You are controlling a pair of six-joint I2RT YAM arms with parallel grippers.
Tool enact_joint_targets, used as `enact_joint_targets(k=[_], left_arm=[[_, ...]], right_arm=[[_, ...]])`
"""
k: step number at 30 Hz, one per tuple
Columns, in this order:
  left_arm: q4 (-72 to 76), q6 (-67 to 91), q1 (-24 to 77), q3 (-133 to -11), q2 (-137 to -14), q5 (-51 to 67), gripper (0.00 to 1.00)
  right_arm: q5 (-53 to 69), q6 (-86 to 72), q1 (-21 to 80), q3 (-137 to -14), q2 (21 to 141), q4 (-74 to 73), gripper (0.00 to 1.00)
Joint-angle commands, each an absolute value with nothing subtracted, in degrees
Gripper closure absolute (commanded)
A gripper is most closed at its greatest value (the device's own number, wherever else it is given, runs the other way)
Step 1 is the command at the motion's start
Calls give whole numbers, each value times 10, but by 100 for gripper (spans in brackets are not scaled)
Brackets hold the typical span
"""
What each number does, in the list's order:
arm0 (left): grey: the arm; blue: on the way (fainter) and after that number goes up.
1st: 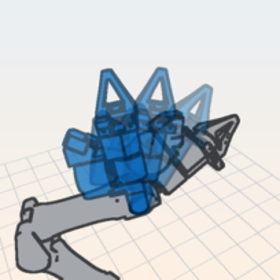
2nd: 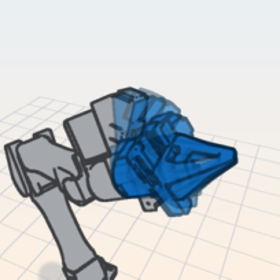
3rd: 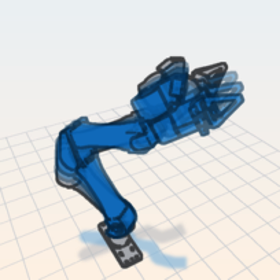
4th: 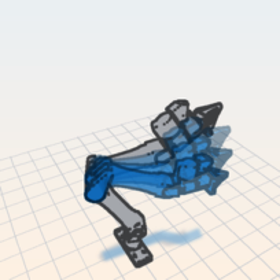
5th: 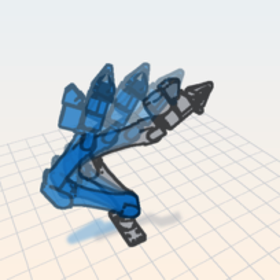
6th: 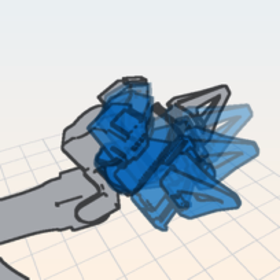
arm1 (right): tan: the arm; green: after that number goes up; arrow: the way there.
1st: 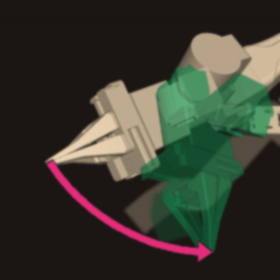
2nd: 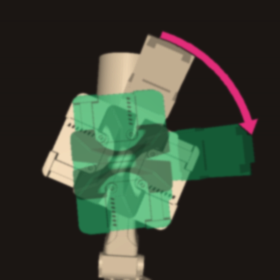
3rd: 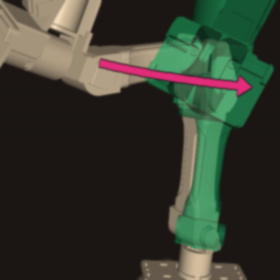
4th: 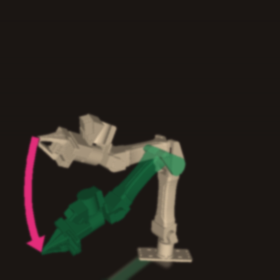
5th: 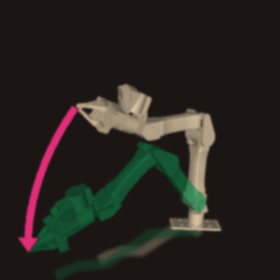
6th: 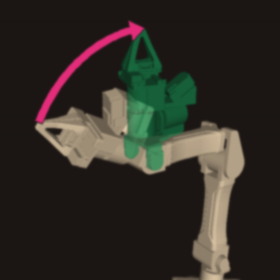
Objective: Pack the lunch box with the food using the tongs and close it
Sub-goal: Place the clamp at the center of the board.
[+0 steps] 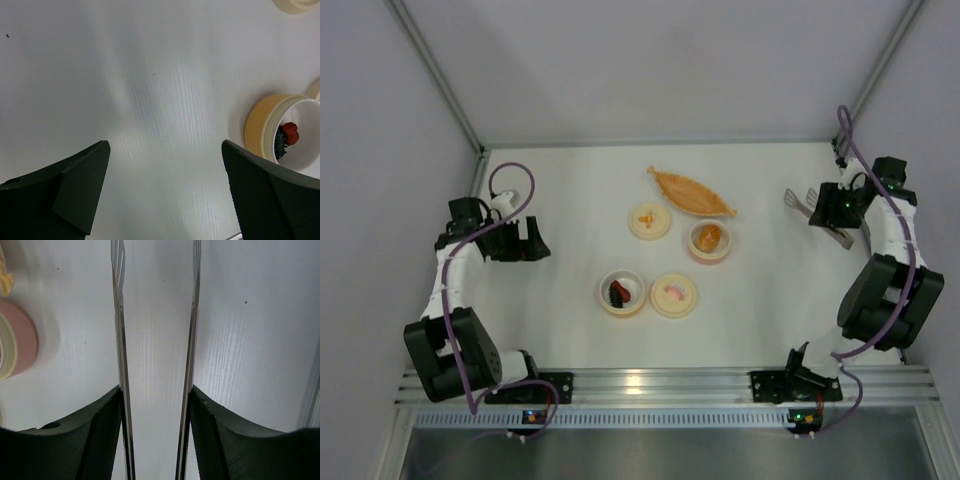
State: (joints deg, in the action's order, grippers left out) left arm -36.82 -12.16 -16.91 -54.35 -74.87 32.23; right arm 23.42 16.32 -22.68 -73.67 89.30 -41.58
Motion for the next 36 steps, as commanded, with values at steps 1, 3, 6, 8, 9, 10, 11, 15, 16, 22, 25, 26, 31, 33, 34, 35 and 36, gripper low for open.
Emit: enact_joint_targets(k=[1, 3, 6, 8, 9, 10, 11, 15, 16, 22, 25, 26, 31, 33, 34, 35, 36], left_arm=[[-345, -122, -173, -562, -758, 345, 2], [-342, -120, -174, -561, -759, 341, 2], [-338, -122, -174, -558, -759, 341, 2], [-337, -124, -173, -557, -760, 339, 2], [-337, -123, -174, -556, -761, 337, 2], [-337, -124, -174, -556, -761, 337, 2], [-337, -124, -173, -555, -761, 336, 2], [-337, -124, -173, -552, -758, 337, 2], [-337, -123, -173, -551, -758, 337, 2], [-337, -126, -174, -548, -754, 335, 2], [-338, -127, -174, -548, -755, 336, 2], [-338, -127, -174, -548, -754, 335, 2], [-343, -133, -174, -546, -744, 335, 2], [-345, -135, -174, -542, -740, 332, 2], [-345, -138, -174, -541, -737, 330, 2], [-347, -139, -174, -541, -736, 330, 2], [-349, -141, -173, -541, -735, 330, 2]], right_arm=[[230, 198, -229, -776, 924, -392, 48], [226, 198, -229, -783, 953, -381, 48], [218, 204, -229, -787, 985, -369, 48], [214, 212, -229, -782, 1004, -363, 47], [215, 215, -229, -778, 1010, -360, 46], [214, 215, -229, -778, 1014, -359, 46], [214, 218, -229, -770, 1019, -356, 46], [207, 224, -228, -742, 1016, -341, 45], [205, 228, -228, -732, 1016, -341, 45], [186, 249, -225, -687, 1011, -332, 43], [184, 257, -221, -672, 1009, -330, 38], [183, 258, -219, -670, 1008, -330, 35], [181, 261, -214, -664, 1010, -334, 30], [181, 261, -212, -664, 1010, -338, 26], [181, 261, -212, -664, 1007, -340, 22], [183, 261, -211, -664, 1005, -342, 21], [184, 260, -210, -665, 1002, -344, 21]])
